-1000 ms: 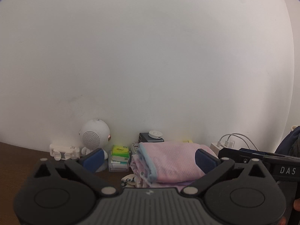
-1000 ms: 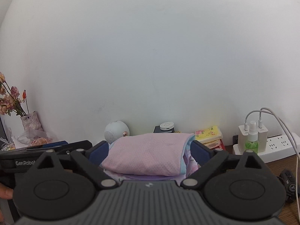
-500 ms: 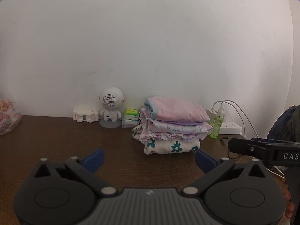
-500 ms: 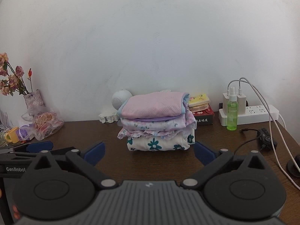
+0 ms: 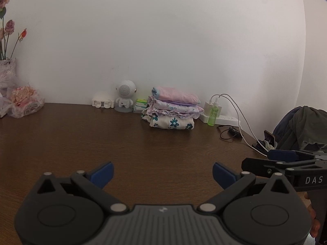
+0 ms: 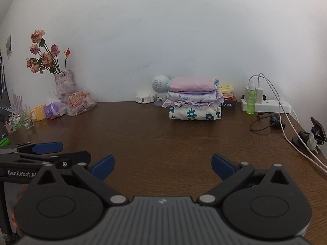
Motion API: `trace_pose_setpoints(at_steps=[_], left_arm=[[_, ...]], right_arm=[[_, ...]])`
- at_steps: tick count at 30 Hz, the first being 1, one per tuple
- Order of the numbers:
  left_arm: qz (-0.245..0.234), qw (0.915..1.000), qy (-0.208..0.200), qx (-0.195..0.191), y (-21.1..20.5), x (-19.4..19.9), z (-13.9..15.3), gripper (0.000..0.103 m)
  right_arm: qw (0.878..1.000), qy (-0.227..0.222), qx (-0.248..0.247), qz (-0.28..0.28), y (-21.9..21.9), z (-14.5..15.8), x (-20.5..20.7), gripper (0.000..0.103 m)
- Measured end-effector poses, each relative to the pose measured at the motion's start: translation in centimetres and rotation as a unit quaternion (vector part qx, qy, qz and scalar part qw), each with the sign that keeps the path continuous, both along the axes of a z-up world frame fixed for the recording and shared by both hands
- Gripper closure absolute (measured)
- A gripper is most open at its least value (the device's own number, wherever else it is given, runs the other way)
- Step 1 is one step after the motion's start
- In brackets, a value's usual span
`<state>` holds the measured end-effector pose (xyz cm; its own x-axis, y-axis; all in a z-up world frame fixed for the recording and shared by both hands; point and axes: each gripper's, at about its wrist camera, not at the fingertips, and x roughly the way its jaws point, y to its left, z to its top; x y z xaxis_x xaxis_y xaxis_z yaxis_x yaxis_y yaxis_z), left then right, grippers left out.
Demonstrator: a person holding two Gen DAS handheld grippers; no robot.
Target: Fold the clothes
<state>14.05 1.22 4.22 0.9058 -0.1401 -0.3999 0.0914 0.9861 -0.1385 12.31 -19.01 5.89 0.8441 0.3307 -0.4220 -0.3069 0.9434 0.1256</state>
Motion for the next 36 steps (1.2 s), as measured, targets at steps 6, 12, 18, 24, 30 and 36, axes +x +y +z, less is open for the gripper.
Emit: trace_pose_setpoints(at_steps=[6, 12, 18, 24, 30, 36], left_arm=[[0.002, 0.9996, -0.008, 0.027, -1.4, -4.7, -1.2, 0.0], [0.02, 0.9986, -0.018, 0.045, -2.5, -7.5, -2.8, 0.0], [0.019, 0.9985, -0.035, 0.038, -2.5, -9.7, -3.3, 0.0], [0.022, 0.9982, -0.049, 0.025, -2.2, -11.2, -3.4, 0.0], [0.045, 0.9976, -0.05, 0.019, -1.7, -12.3, -3.8, 0.0], [0.049, 0.9981, -0.037, 0.008, -1.3, -12.6, -4.1, 0.0]], right_arm=[[0.999, 0.004, 0.01, -0.033, -0.2, -1.2, -4.9, 0.0], [0.998, 0.021, 0.025, -0.054, -0.4, -3.3, -7.5, 0.0], [0.996, 0.021, 0.054, -0.064, -0.6, -4.4, -9.6, 0.0], [0.996, 0.0, 0.039, -0.077, 0.1, -4.1, -11.6, 0.0], [0.997, -0.008, 0.021, -0.074, 0.8, -4.3, -12.8, 0.0], [0.997, -0.01, 0.011, -0.073, 1.2, -4.4, -12.9, 0.0]])
